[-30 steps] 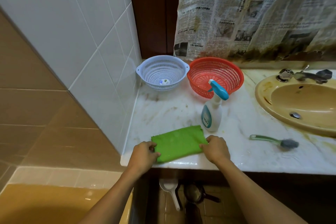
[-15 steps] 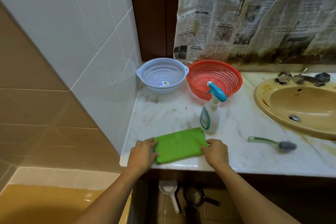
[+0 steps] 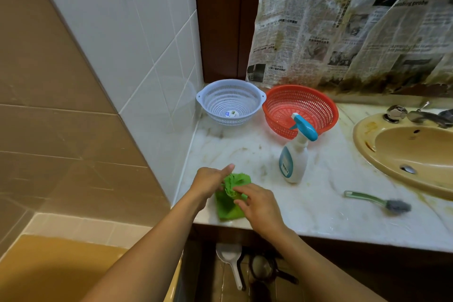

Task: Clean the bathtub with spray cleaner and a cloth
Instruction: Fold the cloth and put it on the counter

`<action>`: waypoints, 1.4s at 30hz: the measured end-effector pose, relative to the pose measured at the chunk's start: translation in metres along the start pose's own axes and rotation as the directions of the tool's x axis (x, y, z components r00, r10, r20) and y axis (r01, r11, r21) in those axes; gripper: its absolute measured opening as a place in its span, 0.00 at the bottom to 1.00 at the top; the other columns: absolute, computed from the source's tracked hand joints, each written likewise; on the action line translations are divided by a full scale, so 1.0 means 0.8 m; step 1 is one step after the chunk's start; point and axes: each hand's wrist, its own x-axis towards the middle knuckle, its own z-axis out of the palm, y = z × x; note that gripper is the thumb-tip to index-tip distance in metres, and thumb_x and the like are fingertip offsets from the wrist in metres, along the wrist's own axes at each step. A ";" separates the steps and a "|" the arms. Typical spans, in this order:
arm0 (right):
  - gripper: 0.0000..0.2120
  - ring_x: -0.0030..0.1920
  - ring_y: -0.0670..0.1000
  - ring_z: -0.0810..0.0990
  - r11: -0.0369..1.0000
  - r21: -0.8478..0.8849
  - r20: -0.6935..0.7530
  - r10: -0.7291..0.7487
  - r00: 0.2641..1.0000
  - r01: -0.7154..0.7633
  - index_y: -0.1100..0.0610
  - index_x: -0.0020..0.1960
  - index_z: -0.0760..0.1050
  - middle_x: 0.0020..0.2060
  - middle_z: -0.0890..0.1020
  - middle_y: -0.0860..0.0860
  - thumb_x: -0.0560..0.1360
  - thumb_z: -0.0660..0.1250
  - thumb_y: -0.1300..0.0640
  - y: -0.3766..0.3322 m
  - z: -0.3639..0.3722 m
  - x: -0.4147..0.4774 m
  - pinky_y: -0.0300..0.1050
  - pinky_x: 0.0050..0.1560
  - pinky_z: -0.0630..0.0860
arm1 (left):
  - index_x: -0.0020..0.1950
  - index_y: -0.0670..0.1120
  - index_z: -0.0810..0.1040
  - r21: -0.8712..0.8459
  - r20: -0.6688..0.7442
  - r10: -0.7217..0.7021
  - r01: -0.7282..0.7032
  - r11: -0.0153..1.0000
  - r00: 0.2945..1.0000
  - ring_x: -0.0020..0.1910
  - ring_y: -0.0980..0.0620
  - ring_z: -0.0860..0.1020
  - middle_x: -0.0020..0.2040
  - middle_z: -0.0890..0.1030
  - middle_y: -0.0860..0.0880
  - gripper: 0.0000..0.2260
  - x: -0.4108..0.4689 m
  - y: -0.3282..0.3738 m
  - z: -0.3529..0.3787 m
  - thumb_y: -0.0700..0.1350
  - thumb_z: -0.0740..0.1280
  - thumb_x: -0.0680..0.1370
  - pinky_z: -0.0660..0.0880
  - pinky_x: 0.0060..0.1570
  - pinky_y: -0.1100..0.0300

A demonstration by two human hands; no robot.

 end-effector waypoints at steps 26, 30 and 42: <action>0.13 0.53 0.53 0.81 0.935 -0.332 0.051 -0.116 0.992 0.126 0.45 0.54 0.85 0.54 0.83 0.45 0.73 0.68 0.45 0.040 0.018 -0.005 0.50 0.45 0.80 | 0.55 0.47 0.81 0.370 -0.239 0.109 -0.014 0.929 0.965 0.53 0.48 0.80 0.51 0.81 0.49 0.19 0.016 -0.070 -0.012 0.55 0.80 0.71 0.72 0.48 0.59; 0.11 0.52 0.55 0.83 0.941 -0.309 0.081 -0.120 0.989 0.139 0.48 0.51 0.86 0.53 0.83 0.49 0.70 0.72 0.50 0.040 0.029 -0.008 0.52 0.44 0.83 | 0.50 0.42 0.83 0.411 -0.188 0.082 0.003 0.912 0.979 0.48 0.49 0.81 0.45 0.83 0.49 0.17 0.008 -0.080 -0.004 0.54 0.79 0.72 0.77 0.50 0.56; 0.15 0.54 0.51 0.81 0.955 -0.055 -0.002 0.292 0.956 -0.292 0.55 0.64 0.82 0.55 0.81 0.51 0.78 0.72 0.53 0.043 0.013 0.002 0.41 0.57 0.75 | 0.29 0.48 0.70 0.414 -0.188 0.025 0.056 0.909 0.982 0.27 0.50 0.67 0.24 0.68 0.50 0.21 -0.001 -0.077 0.002 0.53 0.79 0.72 0.62 0.30 0.56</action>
